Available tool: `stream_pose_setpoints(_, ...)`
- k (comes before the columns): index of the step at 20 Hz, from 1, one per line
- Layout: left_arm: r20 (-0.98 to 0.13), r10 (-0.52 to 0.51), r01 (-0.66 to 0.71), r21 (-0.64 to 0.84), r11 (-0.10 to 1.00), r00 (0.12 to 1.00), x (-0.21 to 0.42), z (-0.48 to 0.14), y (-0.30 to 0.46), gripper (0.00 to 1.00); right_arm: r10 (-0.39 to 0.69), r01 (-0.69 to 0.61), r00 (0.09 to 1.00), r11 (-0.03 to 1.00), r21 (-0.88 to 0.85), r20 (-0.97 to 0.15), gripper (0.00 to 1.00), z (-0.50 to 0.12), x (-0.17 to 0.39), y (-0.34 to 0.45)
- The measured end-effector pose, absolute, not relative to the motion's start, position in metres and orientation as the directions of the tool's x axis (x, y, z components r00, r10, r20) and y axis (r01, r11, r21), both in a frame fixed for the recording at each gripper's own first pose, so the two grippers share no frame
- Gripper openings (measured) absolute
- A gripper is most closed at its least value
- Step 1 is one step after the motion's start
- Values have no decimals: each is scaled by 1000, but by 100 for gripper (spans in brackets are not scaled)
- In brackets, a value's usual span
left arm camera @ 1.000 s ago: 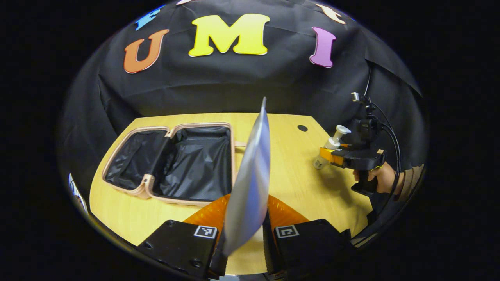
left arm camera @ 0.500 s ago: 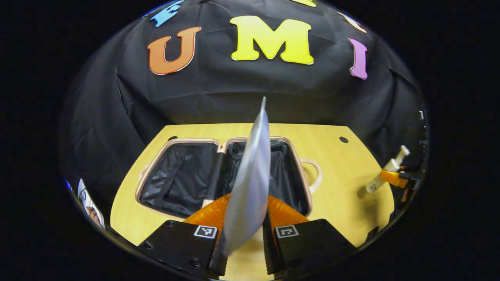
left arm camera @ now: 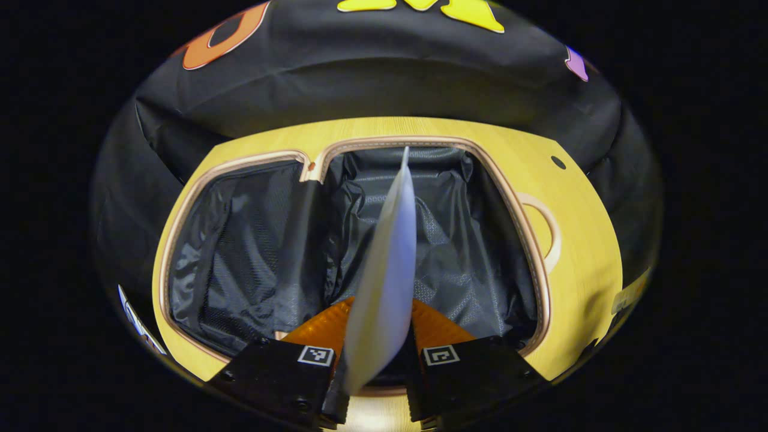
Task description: First open the suitcase, pack the skin care products into it, and then close the suitcase.
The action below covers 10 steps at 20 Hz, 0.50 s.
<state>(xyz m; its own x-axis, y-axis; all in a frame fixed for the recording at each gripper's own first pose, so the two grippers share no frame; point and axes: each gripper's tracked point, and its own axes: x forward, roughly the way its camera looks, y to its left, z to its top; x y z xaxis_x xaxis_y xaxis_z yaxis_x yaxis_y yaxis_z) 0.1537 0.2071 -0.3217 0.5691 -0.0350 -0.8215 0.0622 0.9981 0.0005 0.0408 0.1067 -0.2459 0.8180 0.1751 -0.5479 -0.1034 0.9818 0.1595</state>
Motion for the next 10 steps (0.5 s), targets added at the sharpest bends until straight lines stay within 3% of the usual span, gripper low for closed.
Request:
stream_pose_setpoints(2, -851, -29, 61, 4, 998, 524, 154, -334, 207, 40, 160, -99, 816, 986, 137, -556, 49, -246, 35, 106)
stream_pose_setpoints(8, -847, -5, 78, 43, 996, 531, 174, -336, 206, 43, 147, -88, 803, 988, 129, -577, 49, -251, 27, 109)
stream_pose_setpoints(10, -846, -9, 68, 32, 997, 534, 184, -339, 206, 40, 157, -99, 799, 987, 130, -580, 49, -249, 27, 114)
